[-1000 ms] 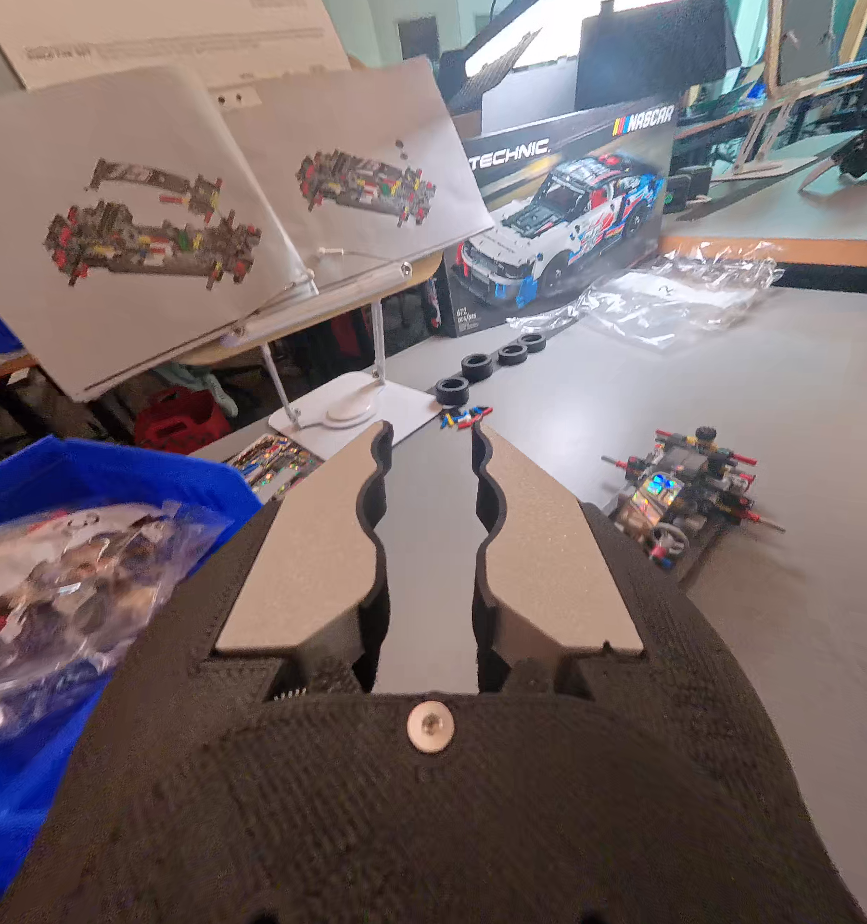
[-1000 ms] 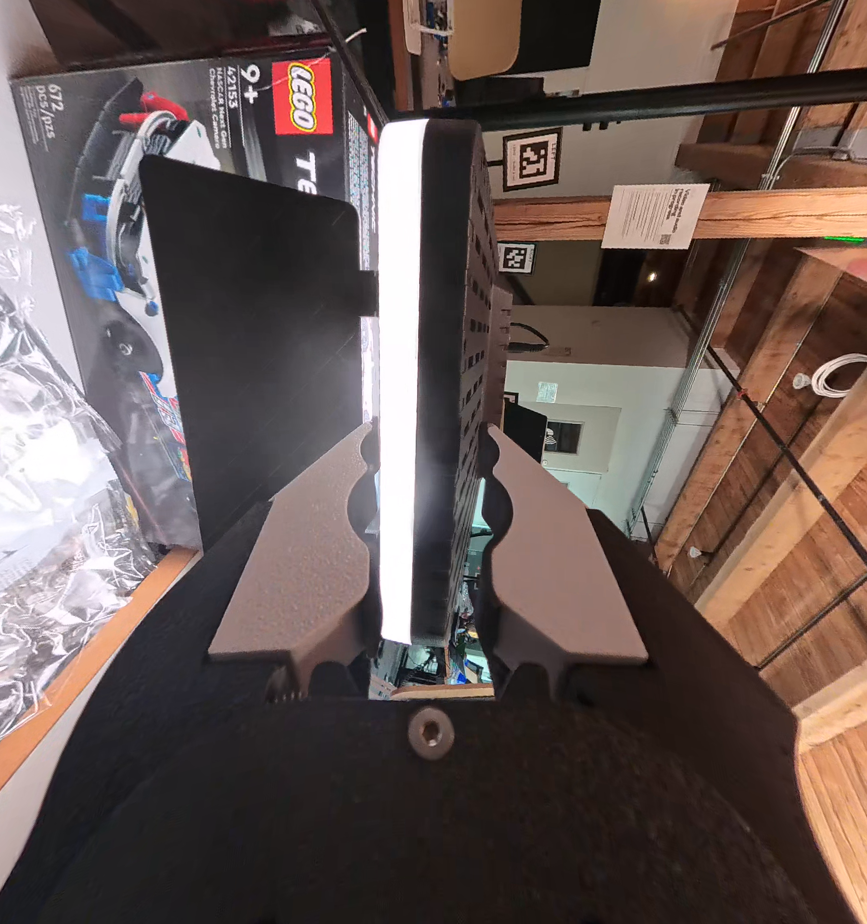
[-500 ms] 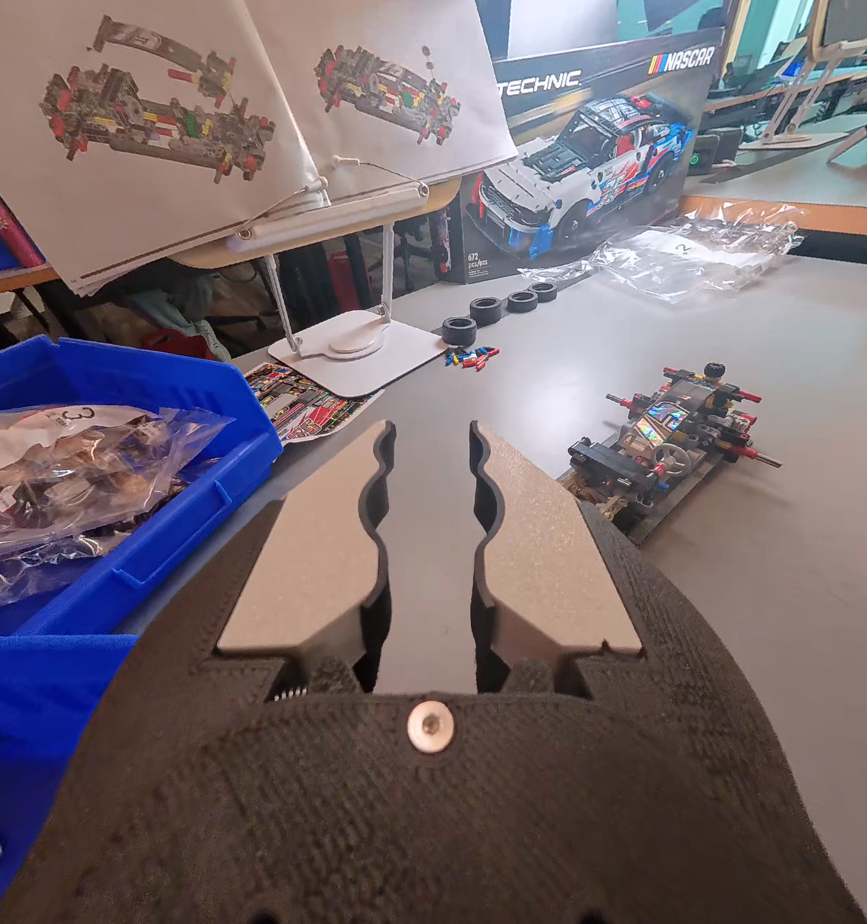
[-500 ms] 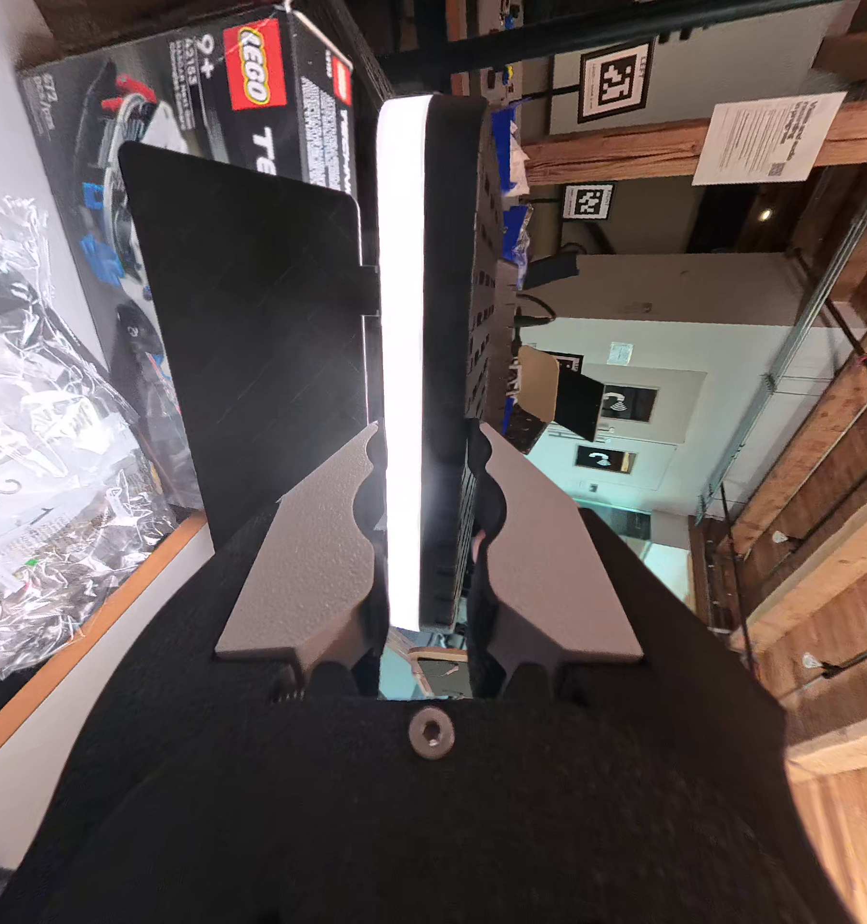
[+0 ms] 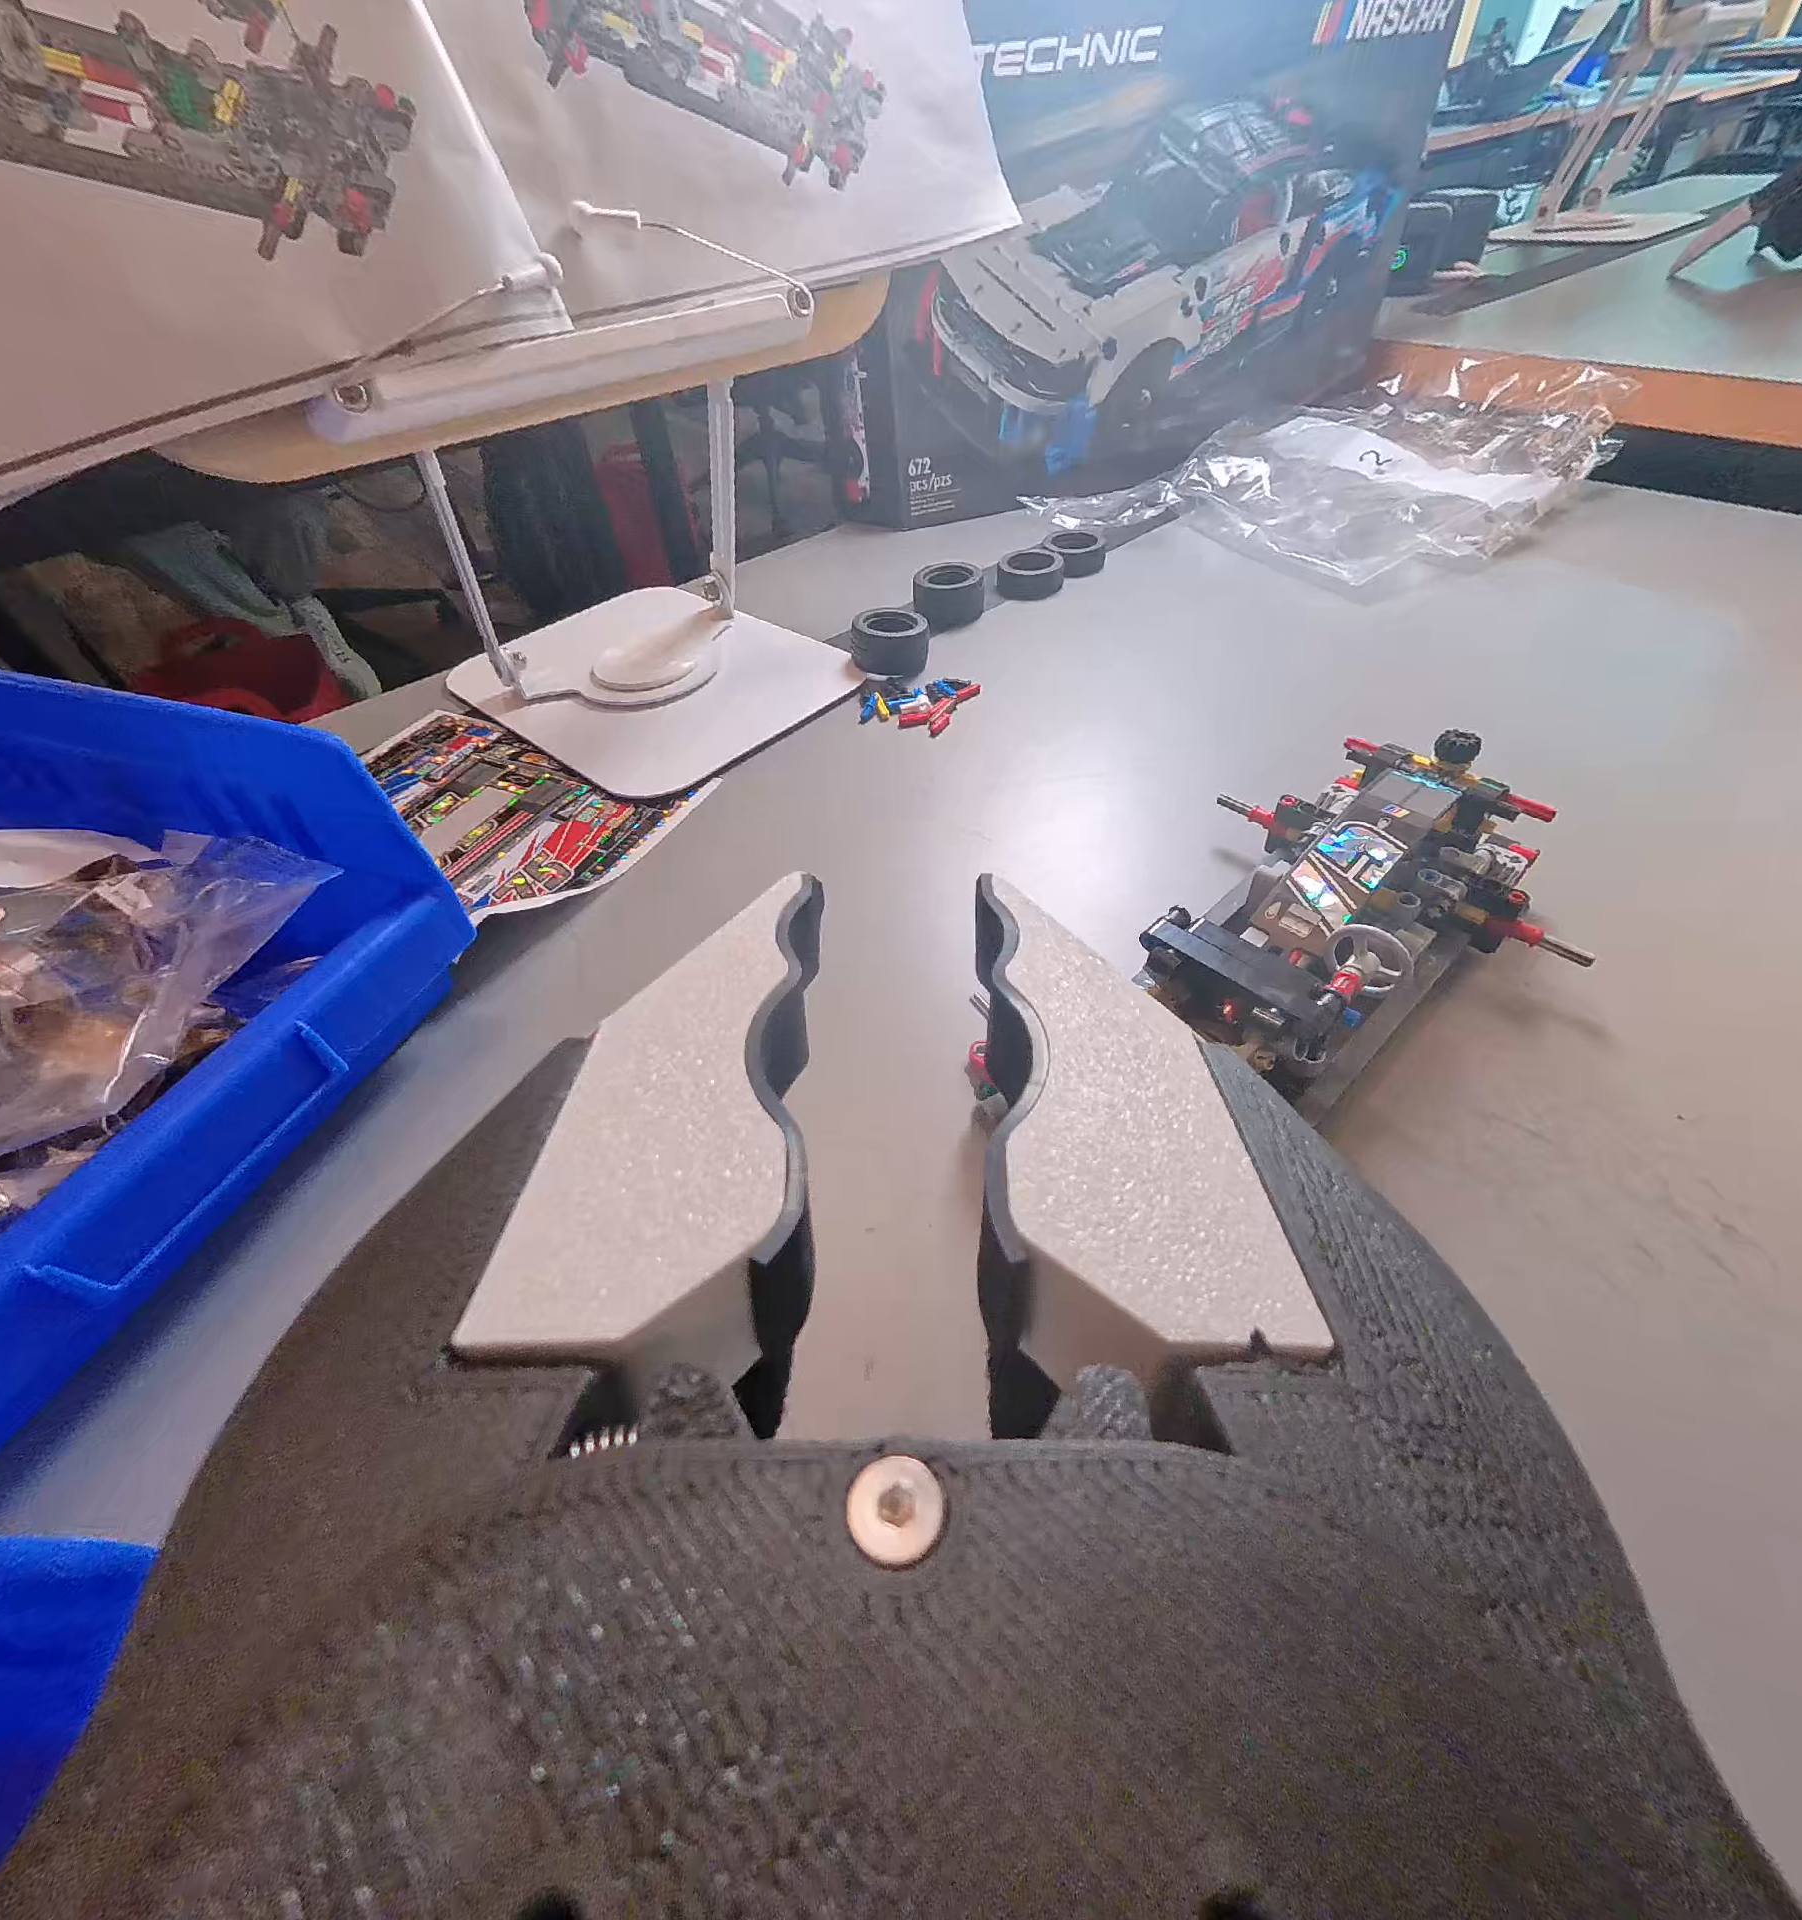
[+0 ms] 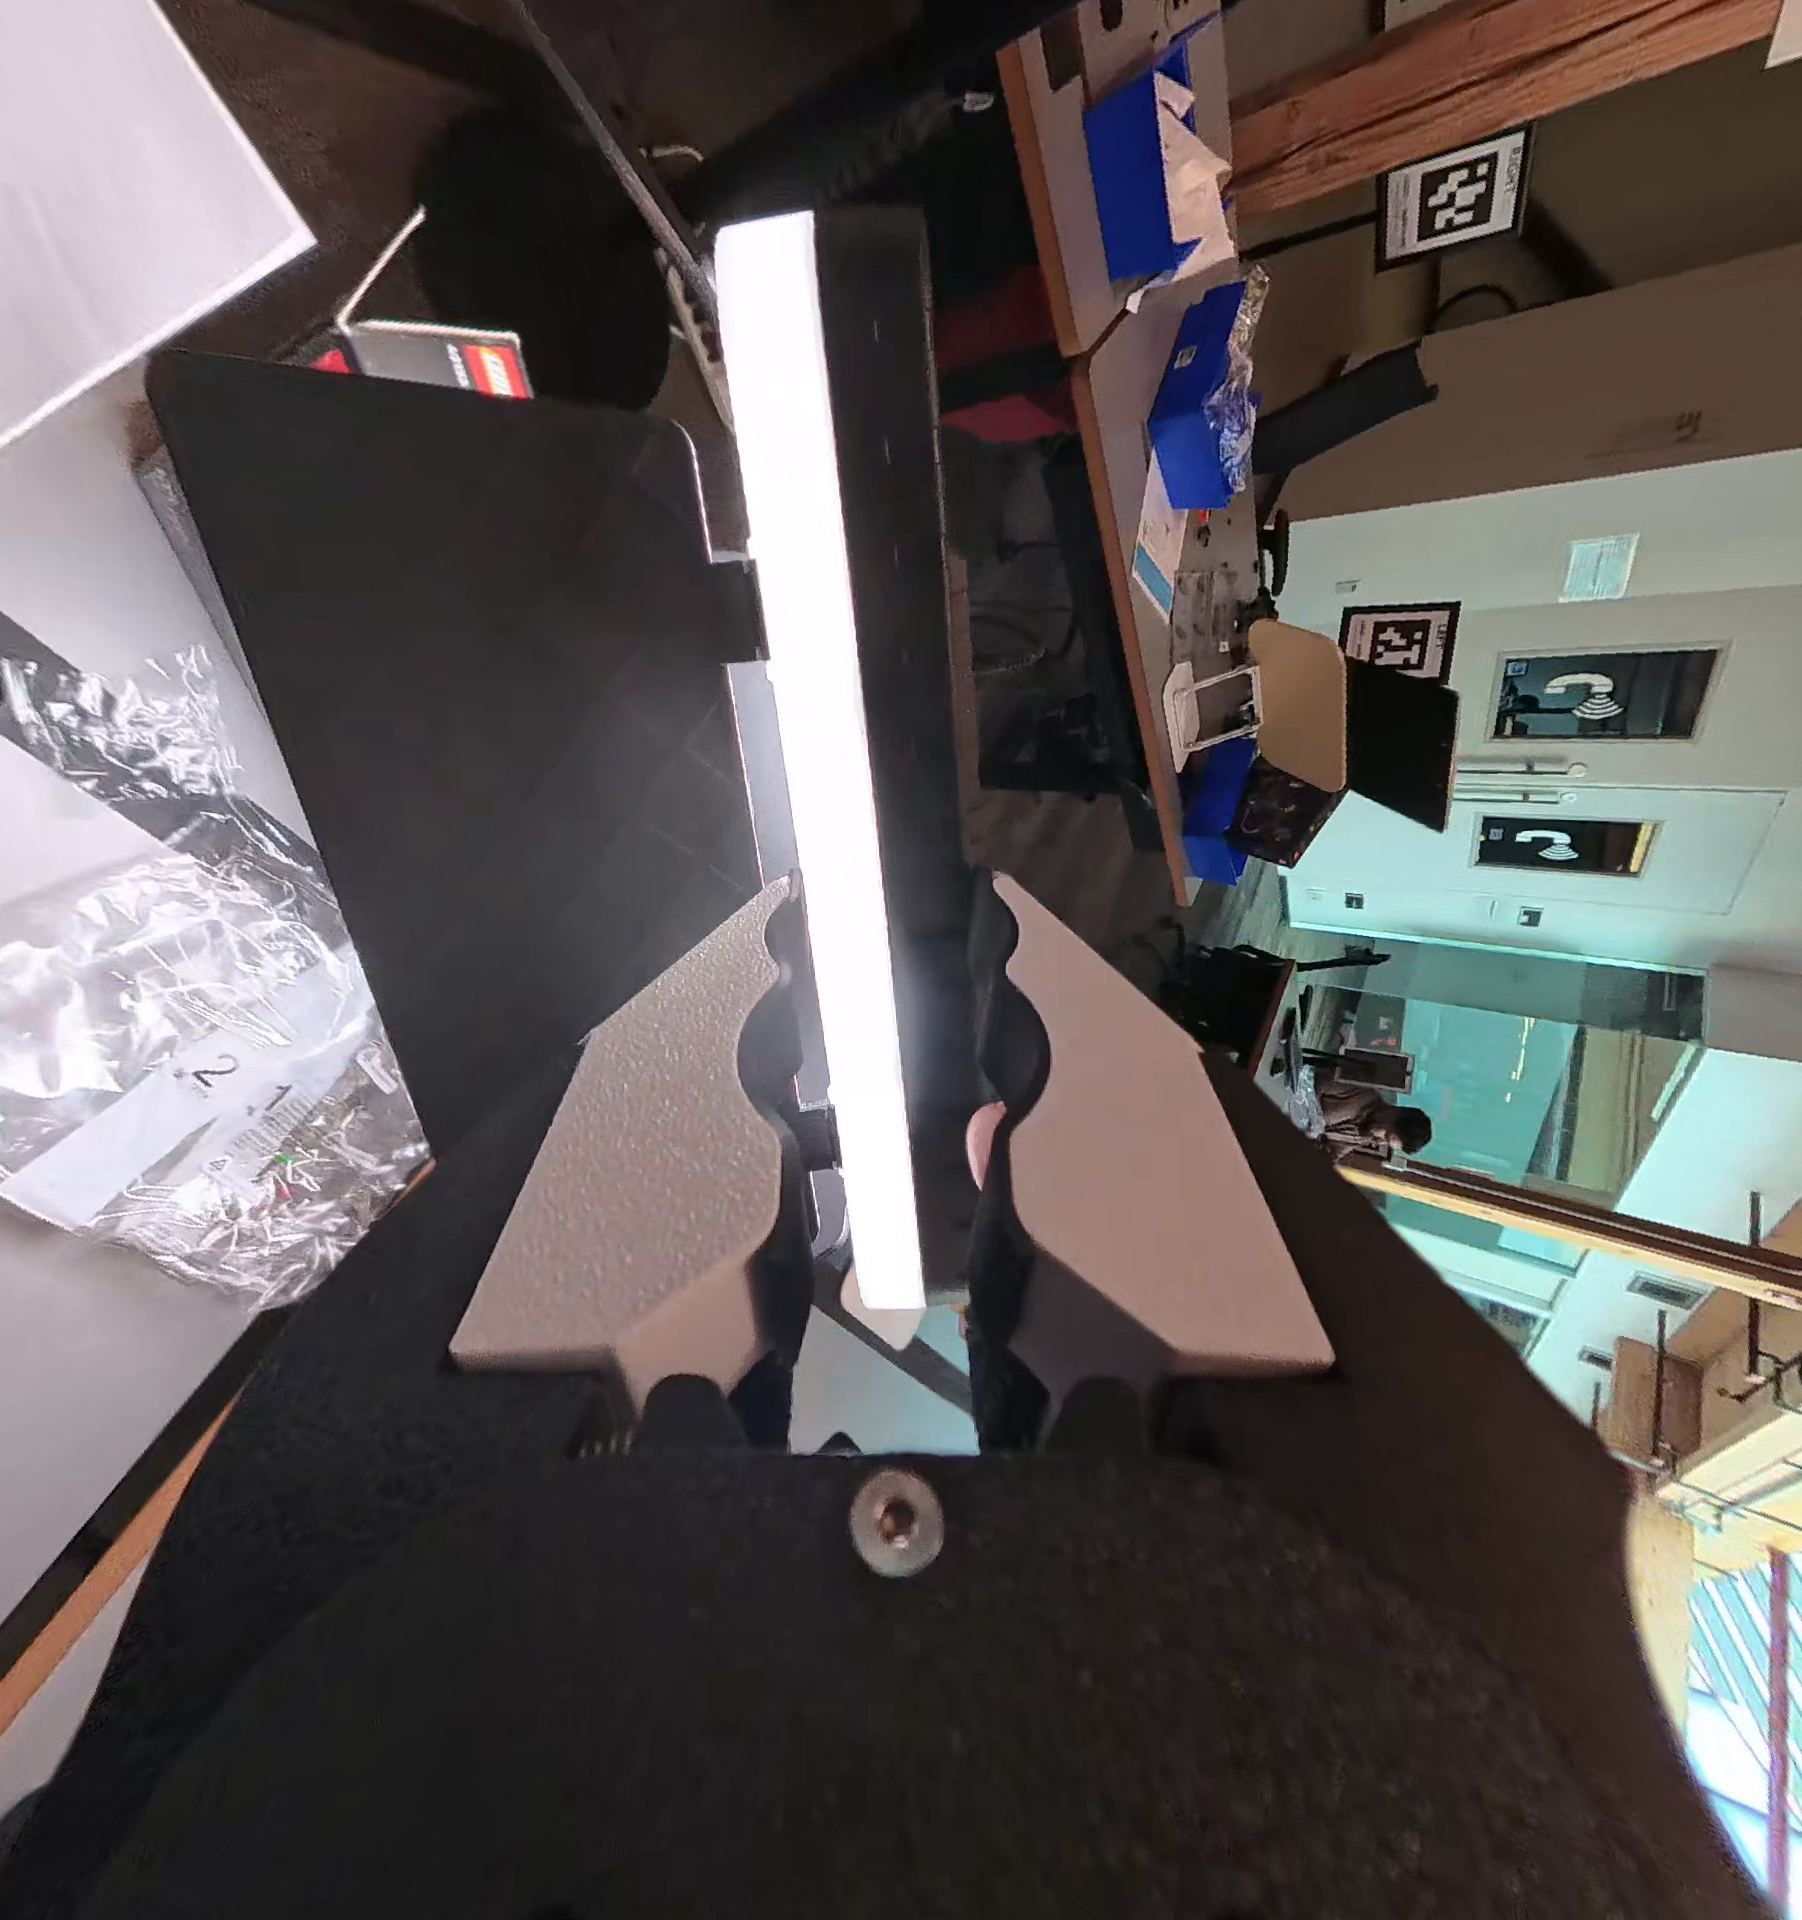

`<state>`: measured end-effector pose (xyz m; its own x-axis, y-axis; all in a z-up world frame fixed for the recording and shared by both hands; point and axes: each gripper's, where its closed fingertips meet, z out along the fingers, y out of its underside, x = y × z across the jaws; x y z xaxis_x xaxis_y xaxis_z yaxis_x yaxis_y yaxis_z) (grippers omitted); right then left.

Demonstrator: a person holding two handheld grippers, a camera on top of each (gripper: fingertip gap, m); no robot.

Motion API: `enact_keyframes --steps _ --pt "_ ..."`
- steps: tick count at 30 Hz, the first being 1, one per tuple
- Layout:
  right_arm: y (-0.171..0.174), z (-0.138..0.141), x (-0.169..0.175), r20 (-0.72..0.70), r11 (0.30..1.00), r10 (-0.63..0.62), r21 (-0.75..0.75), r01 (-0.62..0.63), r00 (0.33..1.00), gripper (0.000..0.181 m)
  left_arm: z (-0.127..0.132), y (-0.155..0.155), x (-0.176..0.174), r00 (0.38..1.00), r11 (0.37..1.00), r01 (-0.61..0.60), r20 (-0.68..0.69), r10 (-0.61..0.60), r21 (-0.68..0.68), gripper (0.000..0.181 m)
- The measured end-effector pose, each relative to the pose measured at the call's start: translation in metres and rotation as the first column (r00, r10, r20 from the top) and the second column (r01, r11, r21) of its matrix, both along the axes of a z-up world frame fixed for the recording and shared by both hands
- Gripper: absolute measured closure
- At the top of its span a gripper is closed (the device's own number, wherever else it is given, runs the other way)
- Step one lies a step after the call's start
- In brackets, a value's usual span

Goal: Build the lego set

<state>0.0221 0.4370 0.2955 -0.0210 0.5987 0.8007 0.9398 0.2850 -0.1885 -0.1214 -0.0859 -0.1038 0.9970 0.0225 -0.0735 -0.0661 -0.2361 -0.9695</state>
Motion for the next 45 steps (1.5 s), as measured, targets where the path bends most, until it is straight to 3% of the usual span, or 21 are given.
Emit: enact_keyframes --steps 5,9,20,23,27,29,33,38,41,45 --pt "0.010 0.003 0.007 -0.009 1.000 -0.020 0.005 0.020 1.000 0.151 -0.005 -0.007 -0.003 1.000 1.000 -0.008 -0.009 0.008 -0.009 0.153" --pt "-0.004 -0.002 0.011 0.017 0.999 0.031 0.041 -0.031 0.999 0.151 -0.010 -0.008 -0.007 1.000 1.000 -0.007 0.007 0.008 -0.015 0.153" --pt "-0.011 -0.006 0.018 0.013 0.963 0.045 0.265 -0.047 0.999 0.151 -0.005 -0.002 -0.003 0.999 0.999 0.045 0.013 -0.045 -0.011 0.149" --pt "-0.021 -0.003 0.024 -0.001 0.943 0.040 0.329 -0.037 0.999 0.138 0.000 -0.003 -0.005 0.999 0.999 0.048 -0.005 -0.048 -0.011 0.146" --pt "-0.061 0.036 0.024 -0.175 0.868 0.166 0.492 -0.060 0.970 0.132 0.011 -0.001 -0.014 0.999 0.999 0.039 -0.006 -0.039 0.017 0.145" --pt "-0.099 0.035 0.018 -0.318 0.884 0.268 0.456 -0.102 0.909 0.135 0.018 0.004 -0.018 0.999 0.998 0.039 -0.001 -0.039 0.040 0.143" --pt "-0.163 -0.013 0.021 -0.399 0.864 0.381 0.475 -0.167 0.834 0.136 0.030 0.010 -0.019 0.999 0.995 0.041 0.010 -0.042 0.087 0.144" --pt "-0.203 -0.109 0.035 -0.524 0.900 0.417 0.353 -0.256 0.742 0.137 0.026 0.008 -0.017 0.999 0.996 0.040 0.001 -0.041 0.078 0.144" --pt "-0.208 -0.167 0.039 -0.641 0.929 0.369 0.229 -0.291 0.673 0.138 0.024 0.008 -0.018 0.999 0.996 0.036 0.011 -0.037 0.078 0.145" --pt "-0.213 -0.233 0.026 -0.840 0.942 0.224 0.056 -0.332 0.494 0.138 0.031 0.019 -0.021 1.000 0.993 0.017 0.019 -0.019 0.114 0.146"
